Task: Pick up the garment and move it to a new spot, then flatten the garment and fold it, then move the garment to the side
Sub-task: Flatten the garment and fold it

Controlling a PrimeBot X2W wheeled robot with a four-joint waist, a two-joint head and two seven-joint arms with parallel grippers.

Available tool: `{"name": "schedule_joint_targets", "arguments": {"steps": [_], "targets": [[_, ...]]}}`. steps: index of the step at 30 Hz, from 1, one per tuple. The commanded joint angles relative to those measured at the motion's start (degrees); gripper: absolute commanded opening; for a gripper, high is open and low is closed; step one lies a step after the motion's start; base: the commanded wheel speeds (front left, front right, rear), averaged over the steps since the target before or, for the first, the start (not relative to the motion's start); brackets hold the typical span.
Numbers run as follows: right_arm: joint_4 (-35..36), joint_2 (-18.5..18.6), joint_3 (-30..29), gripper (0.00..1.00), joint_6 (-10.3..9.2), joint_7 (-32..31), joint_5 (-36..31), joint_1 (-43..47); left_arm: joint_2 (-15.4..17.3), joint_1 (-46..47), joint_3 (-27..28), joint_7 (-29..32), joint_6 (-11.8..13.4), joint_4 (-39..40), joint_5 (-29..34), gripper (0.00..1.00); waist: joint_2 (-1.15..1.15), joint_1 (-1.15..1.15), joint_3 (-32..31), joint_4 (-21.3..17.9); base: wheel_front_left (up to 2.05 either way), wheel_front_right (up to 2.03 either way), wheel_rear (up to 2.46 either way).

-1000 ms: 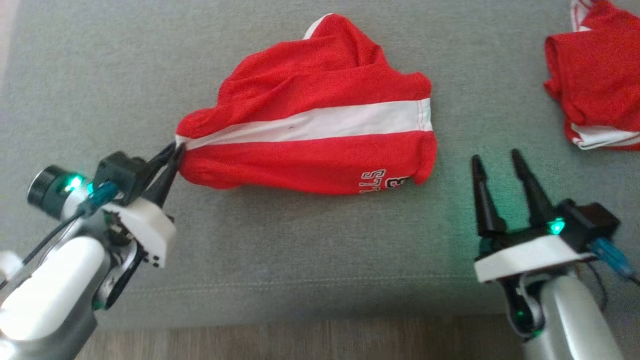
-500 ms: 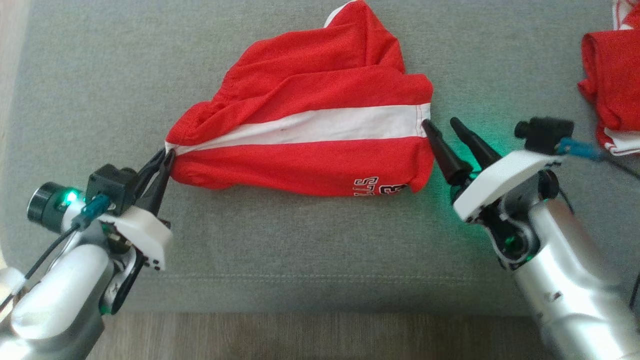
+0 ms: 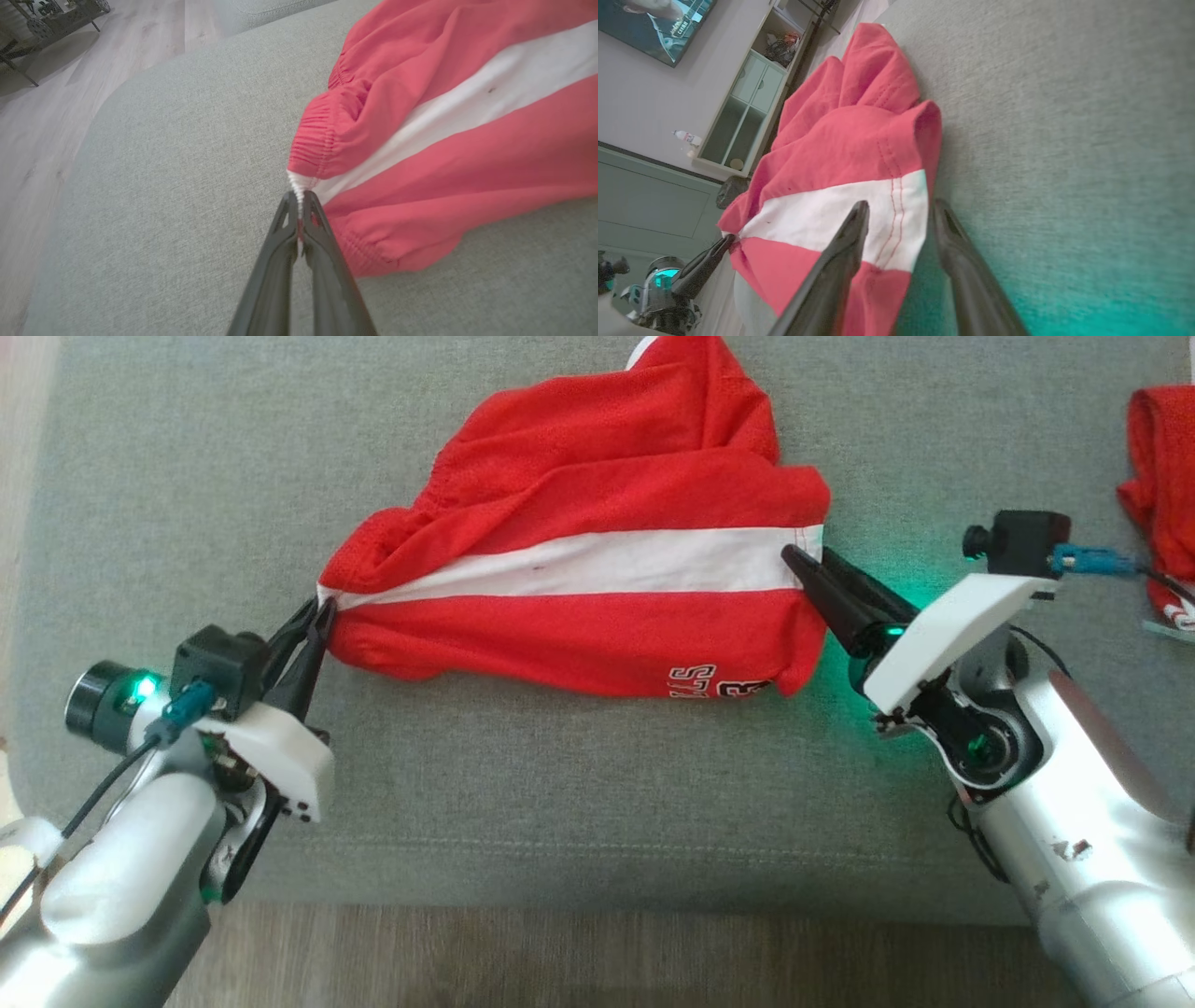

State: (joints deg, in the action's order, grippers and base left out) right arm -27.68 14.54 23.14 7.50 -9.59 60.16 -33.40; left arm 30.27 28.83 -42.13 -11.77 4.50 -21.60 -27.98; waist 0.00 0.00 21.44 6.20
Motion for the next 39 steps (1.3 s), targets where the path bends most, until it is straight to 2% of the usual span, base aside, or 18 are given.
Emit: {"name": "schedule_joint_targets", "arguments": {"steps": [1,2,7,14,18,21,23,24,27,30,32,35,39], "targets": [[1.91,-0.10,1.61,0.08,-0.01,0.29,1.39,-0.04,1.93,2.89,2.28,-0.77,0.02,0.57,-0.58,0.00,0.00,0.00,0.06,-0.01,0.00,0.00,0.00],[2.23,0.15,2.05,0.00,-0.01,0.42,1.92,-0.20,1.87,2.99,2.27,-0.82,-0.04,0.41,-0.64,0.00,0.00,0.00,0.10,0.00,0.00,0.00,0.00],[3.97,1.94,3.95,0.00,-0.01,2.10,3.40,-0.86,1.89,3.45,2.52,-1.24,-0.20,-0.17,-0.92,0.00,0.00,0.00,0.05,-0.21,0.00,0.00,0.00],[8.27,7.01,3.10,0.00,-0.01,9.05,3.09,-1.81,2.36,4.79,4.55,-2.31,-1.19,3.57,-2.28,0.00,0.00,0.00,-2.04,-1.24,0.00,0.00,0.00],[12.63,10.39,-0.30,0.00,-0.01,12.98,3.26,-3.08,3.30,7.32,7.11,-1.06,-3.63,9.21,-6.11,0.00,0.00,0.00,-4.25,-2.39,0.00,0.00,0.00],[14.09,11.73,-3.62,0.00,-0.01,12.72,3.59,-5.59,4.58,11.37,8.34,3.54,-7.01,13.45,-9.82,0.00,0.00,0.00,-5.35,-3.67,0.00,0.00,0.00],[13.53,11.90,-5.87,0.00,-0.01,11.25,2.75,-8.77,5.47,15.59,9.11,7.64,-8.39,16.01,-11.84,0.00,0.00,0.00,-5.22,-4.65,0.00,0.00,0.00],[13.53,11.90,-5.87,0.00,-0.01,11.25,2.75,-8.77,5.47,15.59,9.11,7.64,-8.39,16.01,-11.84,0.00,0.00,0.00,-5.22,-4.65,0.00,0.00,0.00],[10.50,10.83,-9.19,0.00,-0.01,8.35,-0.82,-16.37,5.61,23.75,10.41,13.59,-9.66,18.23,-14.96,0.00,0.00,0.00,-3.34,-6.03,0.00,0.00,0.00],[6.05,8.10,-12.03,0.00,-0.01,6.14,-5.88,-26.39,5.60,33.62,9.94,17.54,-10.79,17.41,-14.33,0.00,0.00,0.00,0.30,-7.39,0.00,0.00,0.00],[2.35,6.14,-14.57,0.00,-0.01,6.49,-10.35,-33.93,5.45,41.23,9.23,17.87,-11.35,15.62,-12.04,0.00,0.00,0.00,3.65,-8.19,0.00,0.00,0.00],[-2.33,3.17,-18.92,0.00,-0.01,9.23,-17.23,-45.22,4.35,52.74,8.07,14.84,-11.73,11.02,-6.98,0.00,0.00,0.00,9.45,-9.10,0.00,0.00,0.00],[-5.34,0.22,-22.06,0.00,-0.01,14.12,-25.11,-55.35,1.69,64.38,6.62,3.14,-11.86,3.95,0.95,0.00,0.00,0.00,14.80,-9.94,0.00,0.00,0.00]]}}
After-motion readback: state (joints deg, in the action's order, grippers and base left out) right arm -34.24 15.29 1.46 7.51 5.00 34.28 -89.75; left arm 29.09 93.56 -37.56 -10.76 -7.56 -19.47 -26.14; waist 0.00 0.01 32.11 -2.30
